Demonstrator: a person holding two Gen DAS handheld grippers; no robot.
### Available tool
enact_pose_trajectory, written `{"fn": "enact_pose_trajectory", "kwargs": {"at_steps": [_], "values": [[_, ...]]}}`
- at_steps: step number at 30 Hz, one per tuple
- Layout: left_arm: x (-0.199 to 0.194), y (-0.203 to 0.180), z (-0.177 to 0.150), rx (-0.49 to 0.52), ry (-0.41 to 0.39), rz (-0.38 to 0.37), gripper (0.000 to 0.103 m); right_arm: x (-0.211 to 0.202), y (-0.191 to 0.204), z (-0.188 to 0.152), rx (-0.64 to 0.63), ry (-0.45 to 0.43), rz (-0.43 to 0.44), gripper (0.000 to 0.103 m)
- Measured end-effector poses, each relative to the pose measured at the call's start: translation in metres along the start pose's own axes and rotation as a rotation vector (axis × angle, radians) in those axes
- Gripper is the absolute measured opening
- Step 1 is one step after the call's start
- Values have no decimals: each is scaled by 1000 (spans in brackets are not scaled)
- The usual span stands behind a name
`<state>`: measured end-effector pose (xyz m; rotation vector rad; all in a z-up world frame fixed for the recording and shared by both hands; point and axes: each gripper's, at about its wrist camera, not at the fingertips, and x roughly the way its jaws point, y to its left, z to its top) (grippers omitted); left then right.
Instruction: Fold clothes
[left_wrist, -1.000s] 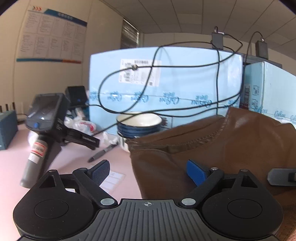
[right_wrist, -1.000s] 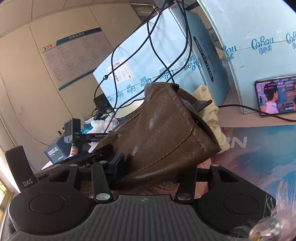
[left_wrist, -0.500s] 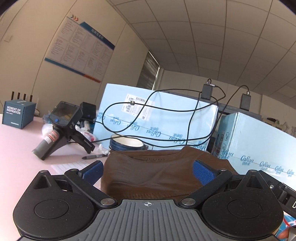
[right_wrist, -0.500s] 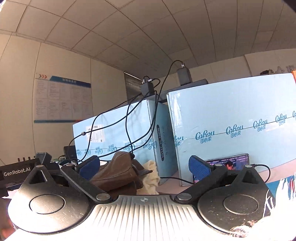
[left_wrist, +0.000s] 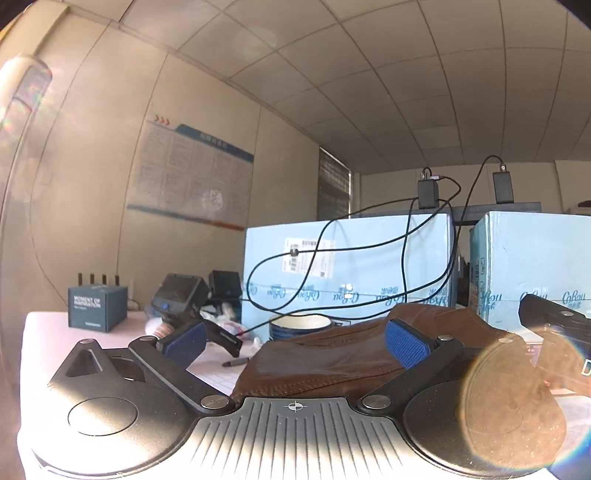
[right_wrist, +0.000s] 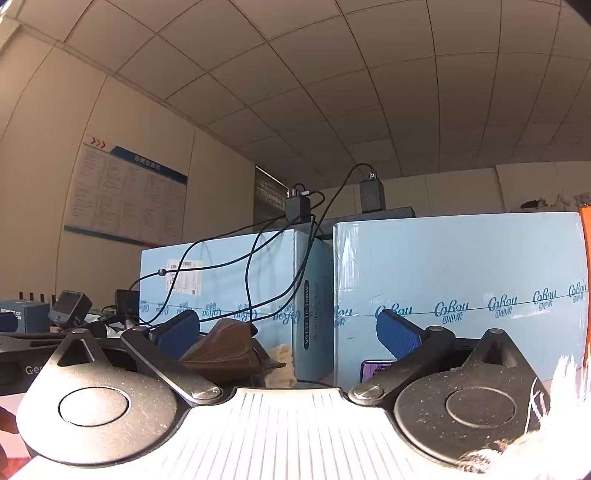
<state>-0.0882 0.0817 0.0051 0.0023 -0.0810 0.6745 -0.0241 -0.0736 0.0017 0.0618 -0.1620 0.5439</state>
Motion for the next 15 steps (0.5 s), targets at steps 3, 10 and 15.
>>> {"fn": "enact_pose_trajectory", "kwargs": {"at_steps": [3,10,15], "values": [[-4,-2,1,13,-22,20,103,0,-1,0,10,-1,19,103],[-3,-1,-1,8,-4,26,103,1,1,0,7,1,27,103],[-1,-1,-1,4,9,31,103,2,0,0,12,5,27,103]]}}
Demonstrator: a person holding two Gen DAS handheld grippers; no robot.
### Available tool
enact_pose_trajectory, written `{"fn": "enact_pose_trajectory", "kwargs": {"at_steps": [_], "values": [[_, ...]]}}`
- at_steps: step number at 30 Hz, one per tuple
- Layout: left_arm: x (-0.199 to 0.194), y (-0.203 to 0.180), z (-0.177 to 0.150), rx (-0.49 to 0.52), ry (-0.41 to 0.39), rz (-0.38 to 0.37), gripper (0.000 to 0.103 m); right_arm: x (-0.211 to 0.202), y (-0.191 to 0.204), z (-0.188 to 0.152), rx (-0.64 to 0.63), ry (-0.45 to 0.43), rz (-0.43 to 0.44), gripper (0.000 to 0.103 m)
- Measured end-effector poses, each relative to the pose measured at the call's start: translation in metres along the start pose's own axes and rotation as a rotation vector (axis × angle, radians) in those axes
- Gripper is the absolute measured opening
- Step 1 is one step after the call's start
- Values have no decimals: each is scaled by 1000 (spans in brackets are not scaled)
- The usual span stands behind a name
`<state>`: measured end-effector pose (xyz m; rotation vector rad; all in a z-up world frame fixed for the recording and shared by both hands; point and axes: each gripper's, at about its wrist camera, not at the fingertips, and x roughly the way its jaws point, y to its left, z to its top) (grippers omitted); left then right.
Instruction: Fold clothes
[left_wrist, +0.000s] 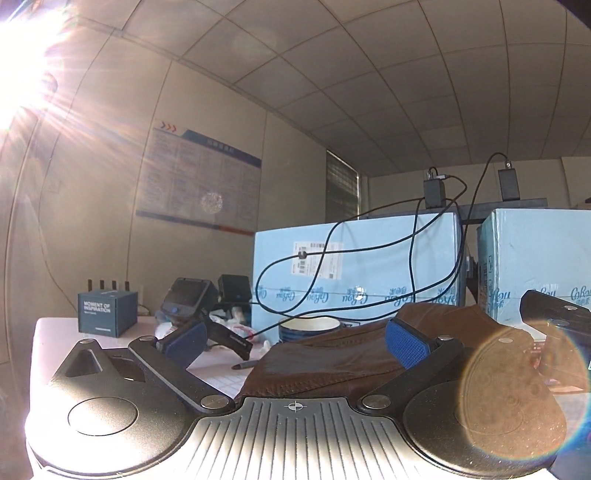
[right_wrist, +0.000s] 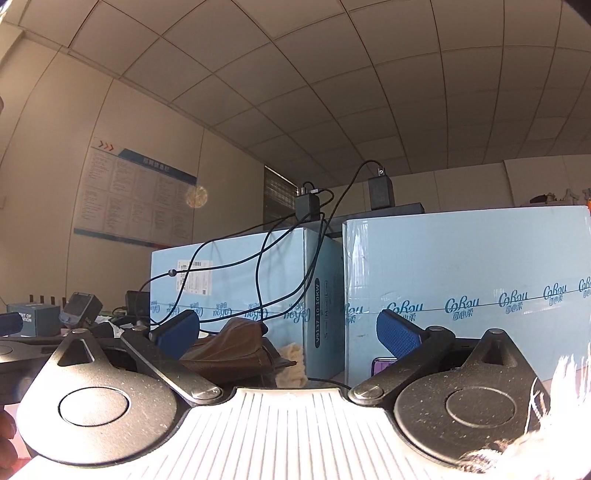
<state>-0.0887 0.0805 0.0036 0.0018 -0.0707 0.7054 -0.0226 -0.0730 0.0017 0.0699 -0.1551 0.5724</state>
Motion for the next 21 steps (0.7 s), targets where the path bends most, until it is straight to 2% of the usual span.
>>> {"fn": "enact_pose_trajectory", "kwargs": {"at_steps": [11,21], "values": [[1,3,-1,-9,9,16,103,-1,-1,0,9,-5,4,103],[1,-5,-1,37,3,22,103,-1,-3,0,21,-9,9,103]]}}
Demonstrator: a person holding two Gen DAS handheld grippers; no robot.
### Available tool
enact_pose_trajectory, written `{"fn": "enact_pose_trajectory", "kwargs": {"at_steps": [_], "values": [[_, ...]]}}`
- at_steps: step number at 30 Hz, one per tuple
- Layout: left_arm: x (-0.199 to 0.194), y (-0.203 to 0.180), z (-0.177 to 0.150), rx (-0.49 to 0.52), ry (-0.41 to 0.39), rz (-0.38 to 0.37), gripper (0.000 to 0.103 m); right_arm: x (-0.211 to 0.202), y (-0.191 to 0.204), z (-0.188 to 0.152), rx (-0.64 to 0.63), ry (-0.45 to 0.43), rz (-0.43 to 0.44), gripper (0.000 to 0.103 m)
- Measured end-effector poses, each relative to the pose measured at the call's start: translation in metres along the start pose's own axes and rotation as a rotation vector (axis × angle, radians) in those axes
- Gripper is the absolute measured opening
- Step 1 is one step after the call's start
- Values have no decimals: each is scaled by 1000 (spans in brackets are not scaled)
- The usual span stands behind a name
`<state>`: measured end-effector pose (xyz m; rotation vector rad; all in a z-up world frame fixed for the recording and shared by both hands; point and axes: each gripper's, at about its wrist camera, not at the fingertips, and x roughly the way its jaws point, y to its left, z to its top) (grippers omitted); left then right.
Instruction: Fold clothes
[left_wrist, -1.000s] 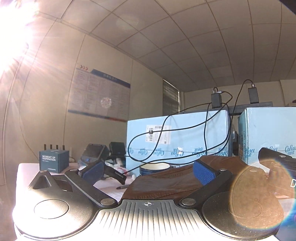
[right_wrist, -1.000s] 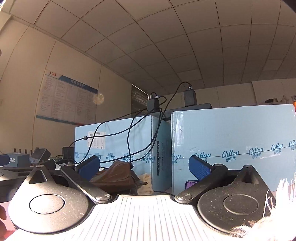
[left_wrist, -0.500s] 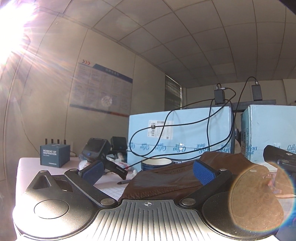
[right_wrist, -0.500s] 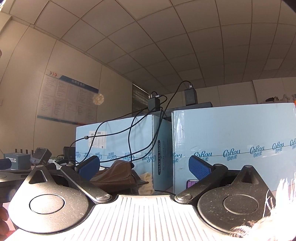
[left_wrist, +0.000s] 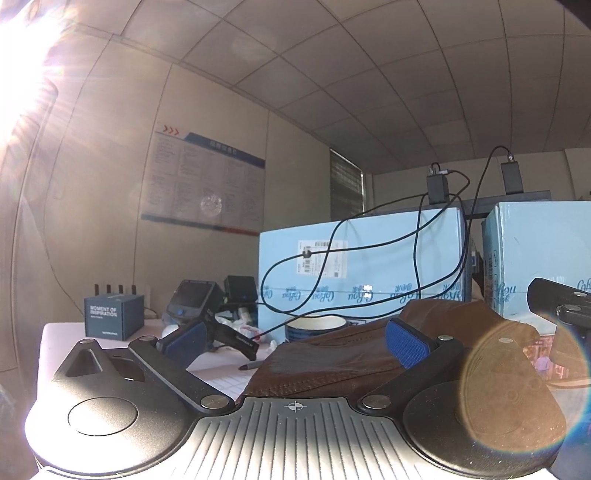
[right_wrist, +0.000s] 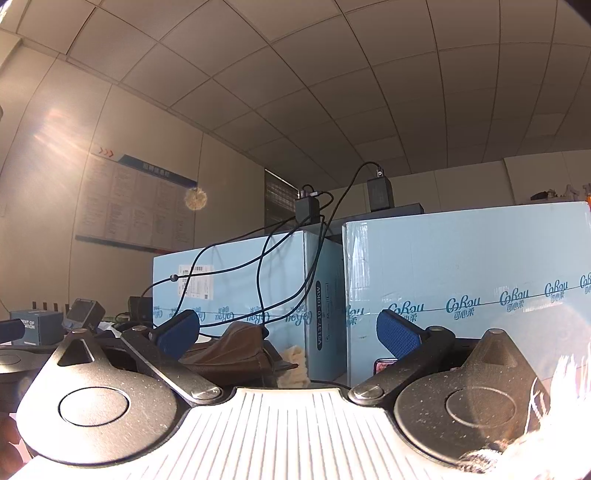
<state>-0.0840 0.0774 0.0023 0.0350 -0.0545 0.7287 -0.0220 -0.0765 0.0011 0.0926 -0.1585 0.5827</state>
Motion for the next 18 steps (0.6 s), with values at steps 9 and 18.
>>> {"fn": "enact_pose_trajectory", "kwargs": {"at_steps": [9,18], "values": [[1,-4,0,19,6,-1,103,1,-1,0,11,5,5,103],[2,-1,-1,3,16,-6,103,1,-3,-1,24,20,-4,103]]}}
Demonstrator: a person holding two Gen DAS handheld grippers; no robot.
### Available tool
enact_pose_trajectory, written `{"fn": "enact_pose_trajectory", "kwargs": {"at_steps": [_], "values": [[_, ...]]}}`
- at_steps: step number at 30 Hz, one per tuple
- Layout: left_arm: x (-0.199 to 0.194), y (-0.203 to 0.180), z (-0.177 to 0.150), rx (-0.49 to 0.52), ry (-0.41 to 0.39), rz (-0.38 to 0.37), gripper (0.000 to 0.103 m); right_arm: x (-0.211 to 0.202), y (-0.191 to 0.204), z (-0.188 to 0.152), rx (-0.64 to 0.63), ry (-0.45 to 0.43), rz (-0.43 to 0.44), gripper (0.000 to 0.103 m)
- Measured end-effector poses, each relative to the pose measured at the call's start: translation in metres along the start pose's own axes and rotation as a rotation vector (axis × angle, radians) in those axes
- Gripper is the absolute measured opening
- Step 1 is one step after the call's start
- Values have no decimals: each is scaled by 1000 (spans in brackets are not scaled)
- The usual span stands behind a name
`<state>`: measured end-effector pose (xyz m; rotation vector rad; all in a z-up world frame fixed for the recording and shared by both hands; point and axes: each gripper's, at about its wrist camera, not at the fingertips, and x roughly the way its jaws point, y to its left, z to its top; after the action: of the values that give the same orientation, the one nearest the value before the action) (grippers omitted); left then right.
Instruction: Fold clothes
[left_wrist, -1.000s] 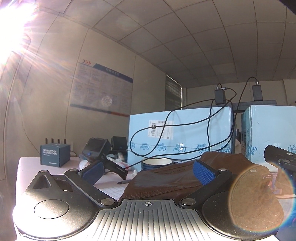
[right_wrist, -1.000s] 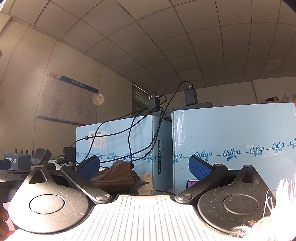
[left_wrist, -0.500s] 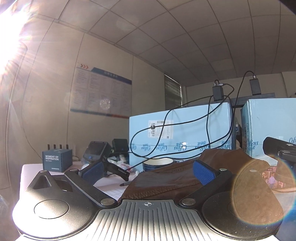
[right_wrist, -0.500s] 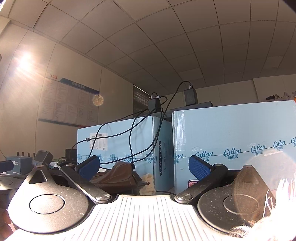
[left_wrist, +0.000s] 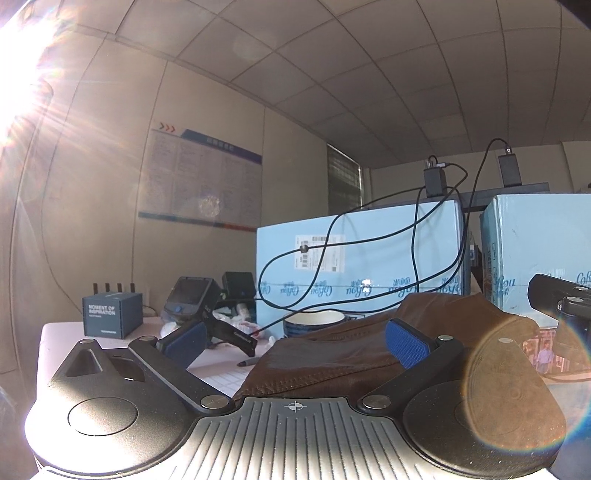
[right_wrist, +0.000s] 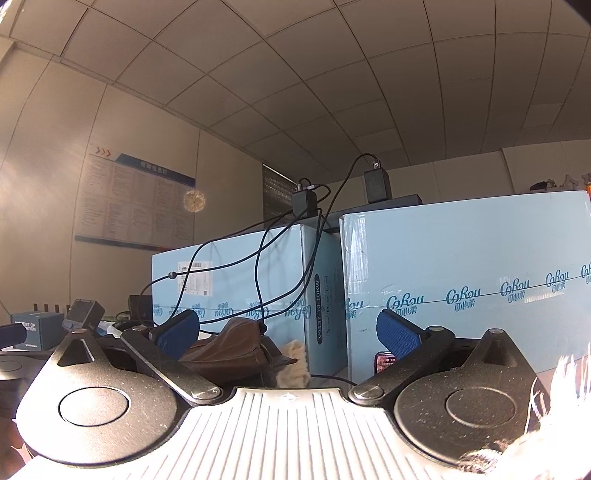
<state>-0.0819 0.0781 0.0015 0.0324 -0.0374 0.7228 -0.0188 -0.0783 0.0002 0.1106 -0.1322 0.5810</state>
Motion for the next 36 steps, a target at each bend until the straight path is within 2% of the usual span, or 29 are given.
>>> {"fn": "enact_pose_trajectory", "kwargs": {"at_steps": [36], "values": [[-1,1,1,-4,-11,4,103,-1,-3,0,7,-2,-5,103]]}}
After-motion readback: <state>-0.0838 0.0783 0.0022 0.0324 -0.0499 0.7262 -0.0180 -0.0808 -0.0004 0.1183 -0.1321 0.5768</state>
